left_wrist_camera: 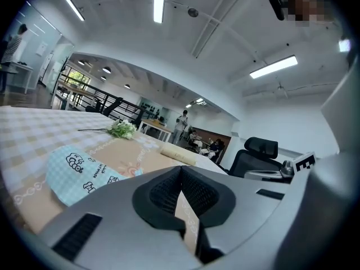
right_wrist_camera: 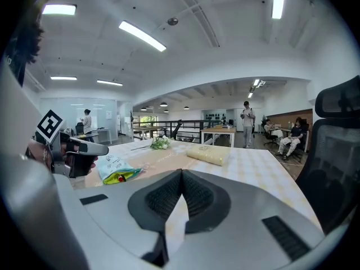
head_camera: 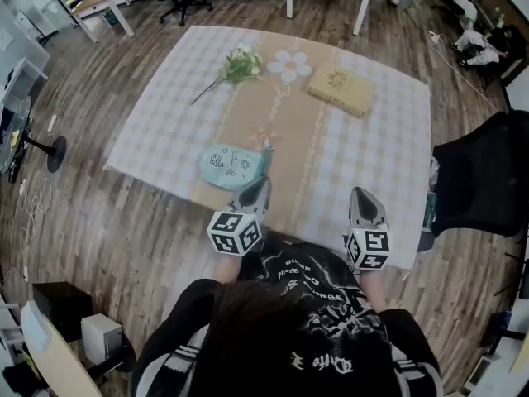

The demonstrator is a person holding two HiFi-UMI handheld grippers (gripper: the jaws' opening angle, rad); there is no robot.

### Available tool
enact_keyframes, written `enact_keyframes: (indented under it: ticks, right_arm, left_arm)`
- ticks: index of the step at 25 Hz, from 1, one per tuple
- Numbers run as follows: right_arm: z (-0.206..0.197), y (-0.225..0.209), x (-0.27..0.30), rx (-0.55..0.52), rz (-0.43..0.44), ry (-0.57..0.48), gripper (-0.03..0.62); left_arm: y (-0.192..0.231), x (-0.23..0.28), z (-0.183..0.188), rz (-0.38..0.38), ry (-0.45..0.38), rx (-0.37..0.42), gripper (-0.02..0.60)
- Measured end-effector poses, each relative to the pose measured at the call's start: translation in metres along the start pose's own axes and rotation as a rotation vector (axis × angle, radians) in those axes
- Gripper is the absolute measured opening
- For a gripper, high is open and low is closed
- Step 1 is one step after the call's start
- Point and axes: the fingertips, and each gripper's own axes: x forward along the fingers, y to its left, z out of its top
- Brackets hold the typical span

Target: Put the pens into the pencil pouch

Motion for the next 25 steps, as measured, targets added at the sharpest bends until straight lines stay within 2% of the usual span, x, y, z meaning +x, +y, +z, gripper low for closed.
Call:
enact_keyframes:
  ticks: [8, 16, 25]
  right_arm:
    - [-0.007, 0.003, -0.009, -0.025, 0.014, 0.016, 0.008]
    - [-0.009, 0.013, -0.010, -0.057, 0.059, 0.022, 0.008]
    - [-0.019, 0.015, -0.009, -0.057, 0.078, 0.023, 0.008]
  left_arm:
    - [-0.026, 0.001, -0.010, -0.038, 0.050, 0.095, 0.020]
    - [-0.033, -0.004, -0.015, -0.033, 0.054, 0.093, 0.020]
    - [-0.032, -0.004, -0.023, 0.003, 0.063, 0.130, 0.020]
